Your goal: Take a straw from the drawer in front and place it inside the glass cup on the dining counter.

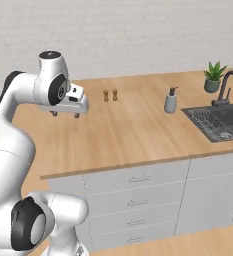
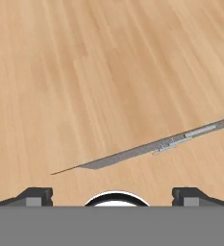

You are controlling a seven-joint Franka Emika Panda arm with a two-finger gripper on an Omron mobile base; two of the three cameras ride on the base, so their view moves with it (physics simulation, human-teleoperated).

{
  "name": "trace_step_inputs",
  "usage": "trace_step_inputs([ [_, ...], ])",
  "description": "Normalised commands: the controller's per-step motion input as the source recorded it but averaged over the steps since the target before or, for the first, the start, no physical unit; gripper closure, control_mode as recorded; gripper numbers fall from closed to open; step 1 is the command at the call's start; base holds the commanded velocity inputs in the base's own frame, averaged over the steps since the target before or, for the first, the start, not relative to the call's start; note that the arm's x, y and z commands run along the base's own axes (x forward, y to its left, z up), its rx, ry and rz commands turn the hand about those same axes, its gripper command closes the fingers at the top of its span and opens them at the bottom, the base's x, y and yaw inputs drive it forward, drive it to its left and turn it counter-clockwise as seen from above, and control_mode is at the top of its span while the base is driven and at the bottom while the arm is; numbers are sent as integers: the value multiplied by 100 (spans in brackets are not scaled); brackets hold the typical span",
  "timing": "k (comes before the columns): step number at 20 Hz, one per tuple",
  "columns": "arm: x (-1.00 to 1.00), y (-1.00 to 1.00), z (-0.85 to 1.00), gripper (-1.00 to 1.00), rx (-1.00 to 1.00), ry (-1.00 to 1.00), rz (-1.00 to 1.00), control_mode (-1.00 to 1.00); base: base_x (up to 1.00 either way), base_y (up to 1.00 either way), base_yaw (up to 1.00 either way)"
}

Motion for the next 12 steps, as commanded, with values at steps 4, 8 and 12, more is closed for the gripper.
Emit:
trace_step_inputs([
  [4, 0, 0, 0, -100, 0, 0, 0, 100, 10, 70, -43],
  [8, 0, 0, 0, -100, 0, 0, 0, 100, 27, 39, -23],
  [12, 0, 0, 0, -100, 0, 0, 0, 100, 10, 30, -11],
])
